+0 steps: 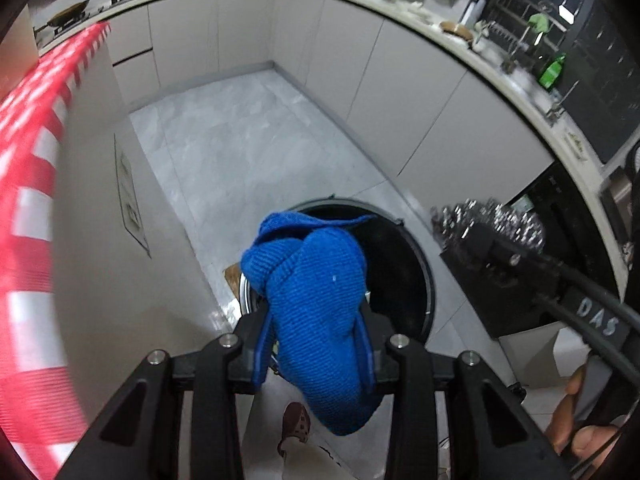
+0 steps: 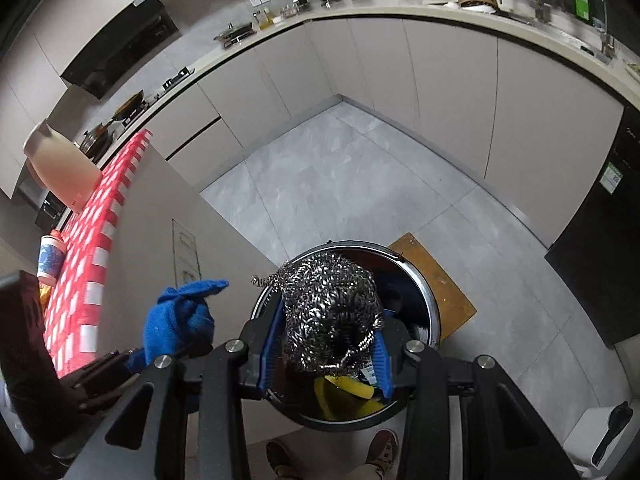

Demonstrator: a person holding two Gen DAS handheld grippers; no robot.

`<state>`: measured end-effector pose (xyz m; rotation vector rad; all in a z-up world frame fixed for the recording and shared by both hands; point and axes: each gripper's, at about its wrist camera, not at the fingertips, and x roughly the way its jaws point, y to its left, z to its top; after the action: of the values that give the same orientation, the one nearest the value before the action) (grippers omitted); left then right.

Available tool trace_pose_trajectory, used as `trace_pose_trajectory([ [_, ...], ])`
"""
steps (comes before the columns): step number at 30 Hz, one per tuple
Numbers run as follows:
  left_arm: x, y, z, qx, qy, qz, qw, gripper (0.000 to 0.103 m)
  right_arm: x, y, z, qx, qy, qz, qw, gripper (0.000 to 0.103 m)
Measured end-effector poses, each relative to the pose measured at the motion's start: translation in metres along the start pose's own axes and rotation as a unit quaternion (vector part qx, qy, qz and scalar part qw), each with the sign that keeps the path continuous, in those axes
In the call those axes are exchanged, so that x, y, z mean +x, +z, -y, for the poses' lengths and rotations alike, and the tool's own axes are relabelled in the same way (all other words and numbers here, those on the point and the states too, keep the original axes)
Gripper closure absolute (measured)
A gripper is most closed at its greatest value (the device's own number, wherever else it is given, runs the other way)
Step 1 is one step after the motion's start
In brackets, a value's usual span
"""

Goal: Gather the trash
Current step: 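Carry the blue cloth and steel wool over the black bin, then open both tools over the bin and move them back over the table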

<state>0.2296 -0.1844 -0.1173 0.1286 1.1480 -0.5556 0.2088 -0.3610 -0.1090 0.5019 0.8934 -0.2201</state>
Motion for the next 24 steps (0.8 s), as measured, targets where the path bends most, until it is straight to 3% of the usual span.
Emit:
trace_pose_trajectory([
  [7, 0.019, -0.01, 0.004, -0.021, 0.017, -0.018, 0.9995, 0.06, 0.033, 0.013, 0.008, -0.019, 0.012, -0.013, 1.0, 0.059],
  [9, 0.022, -0.011, 0.001, -0.033, 0.016, -0.022, 0.9991, 0.051, 0.042, 0.016, 0.01, -0.022, 0.015, -0.019, 0.999, 0.053],
  [11, 0.025, -0.01, 0.0, -0.047, 0.024, -0.024, 0.9983, 0.034, 0.049, 0.017, 0.01, -0.028, 0.015, -0.024, 0.999, 0.044],
  [14, 0.019, -0.008, -0.002, -0.061, 0.031, -0.019, 0.9975, 0.032, 0.055, 0.021, 0.012, -0.029, 0.013, -0.02, 0.999, 0.035],
  [24, -0.028, 0.007, 0.017, -0.054, 0.006, 0.023, 0.9983, 0.032, 0.024, 0.03, 0.013, -0.016, 0.012, 0.015, 1.0, 0.035],
])
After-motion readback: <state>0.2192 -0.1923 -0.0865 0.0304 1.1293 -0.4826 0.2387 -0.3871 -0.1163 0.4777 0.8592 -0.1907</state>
